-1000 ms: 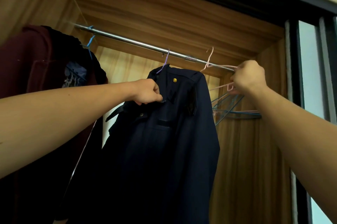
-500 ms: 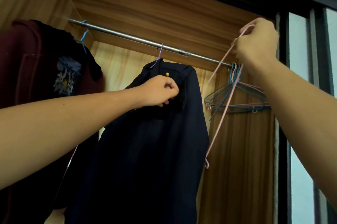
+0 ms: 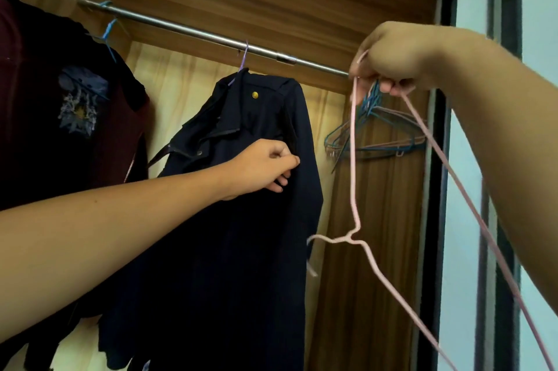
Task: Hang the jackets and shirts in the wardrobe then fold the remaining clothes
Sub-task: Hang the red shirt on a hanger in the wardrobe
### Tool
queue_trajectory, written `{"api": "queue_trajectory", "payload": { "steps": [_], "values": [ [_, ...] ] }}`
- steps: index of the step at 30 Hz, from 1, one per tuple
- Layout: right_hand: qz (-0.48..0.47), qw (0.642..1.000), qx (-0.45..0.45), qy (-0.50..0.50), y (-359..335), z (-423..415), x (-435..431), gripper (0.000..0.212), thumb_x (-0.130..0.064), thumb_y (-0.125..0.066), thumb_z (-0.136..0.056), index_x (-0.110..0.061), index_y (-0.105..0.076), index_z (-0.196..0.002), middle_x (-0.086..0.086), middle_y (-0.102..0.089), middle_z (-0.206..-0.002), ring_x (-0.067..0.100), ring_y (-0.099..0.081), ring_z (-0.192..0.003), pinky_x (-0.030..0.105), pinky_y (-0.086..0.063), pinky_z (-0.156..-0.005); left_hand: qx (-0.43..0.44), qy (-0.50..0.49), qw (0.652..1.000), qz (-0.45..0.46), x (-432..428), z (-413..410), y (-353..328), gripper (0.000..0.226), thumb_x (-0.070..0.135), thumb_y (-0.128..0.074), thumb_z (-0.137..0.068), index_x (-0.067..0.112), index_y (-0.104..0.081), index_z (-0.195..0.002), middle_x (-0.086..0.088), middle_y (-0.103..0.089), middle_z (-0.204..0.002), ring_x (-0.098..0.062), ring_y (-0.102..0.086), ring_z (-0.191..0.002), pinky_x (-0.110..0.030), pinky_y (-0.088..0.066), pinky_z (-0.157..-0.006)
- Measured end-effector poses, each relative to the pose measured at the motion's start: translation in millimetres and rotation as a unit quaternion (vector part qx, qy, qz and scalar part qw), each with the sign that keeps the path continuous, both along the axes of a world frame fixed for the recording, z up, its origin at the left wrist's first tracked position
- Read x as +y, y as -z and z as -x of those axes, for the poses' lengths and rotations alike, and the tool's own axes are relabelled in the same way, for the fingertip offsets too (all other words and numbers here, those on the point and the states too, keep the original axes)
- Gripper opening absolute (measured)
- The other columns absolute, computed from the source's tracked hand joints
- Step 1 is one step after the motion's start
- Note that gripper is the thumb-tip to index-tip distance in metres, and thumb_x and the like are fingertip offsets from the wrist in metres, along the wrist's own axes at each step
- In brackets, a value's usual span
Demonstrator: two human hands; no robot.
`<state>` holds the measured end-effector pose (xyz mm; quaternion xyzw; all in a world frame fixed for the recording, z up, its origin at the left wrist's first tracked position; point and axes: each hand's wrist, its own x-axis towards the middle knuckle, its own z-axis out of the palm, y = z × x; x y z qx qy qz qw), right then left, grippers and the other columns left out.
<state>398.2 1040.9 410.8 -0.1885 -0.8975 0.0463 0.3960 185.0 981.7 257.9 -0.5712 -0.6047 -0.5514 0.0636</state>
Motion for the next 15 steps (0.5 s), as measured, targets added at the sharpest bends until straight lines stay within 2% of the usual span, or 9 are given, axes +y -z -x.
{"api": "queue_trajectory", "payload": {
  "steps": [5,11,15],
  "values": [
    [0.092,0.987,-0.007,-0.132,15,5,20,0.017,-0.011,-0.047,-0.104,-0.003,-0.061,-0.107,0.018,-0.077,-0.091,0.011,-0.041,-0.044,0.021,-0.037,-0.038,-0.015,0.064,0.997,0.047,-2,-8,5,0.028,0.025,-0.053,-0.102,0.005,-0.071,-0.097,-0.006,-0.071,-0.091,-0.016,-0.067,-0.09,-0.044,-0.056,-0.096],
    [0.147,0.979,-0.093,-0.103,22,11,36,0.018,-0.015,-0.047,-0.106,-0.004,-0.061,-0.107,0.019,-0.076,-0.096,0.007,-0.04,-0.042,0.018,-0.036,-0.036,-0.033,0.078,0.991,0.108,-17,-6,7,0.032,0.029,-0.049,-0.104,0.008,-0.072,-0.114,-0.009,-0.073,-0.11,-0.021,-0.067,-0.111,-0.044,-0.05,-0.106],
    [0.213,0.951,-0.101,-0.202,32,22,34,0.014,-0.012,-0.046,-0.106,-0.006,-0.058,-0.1,0.023,-0.075,-0.098,0.005,-0.036,-0.038,0.017,-0.033,-0.033,-0.037,0.093,0.984,0.144,-20,-8,12,0.034,0.036,-0.05,-0.104,0.015,-0.071,-0.12,-0.009,-0.072,-0.12,-0.021,-0.064,-0.12,-0.044,-0.046,-0.111]
  ]
}}
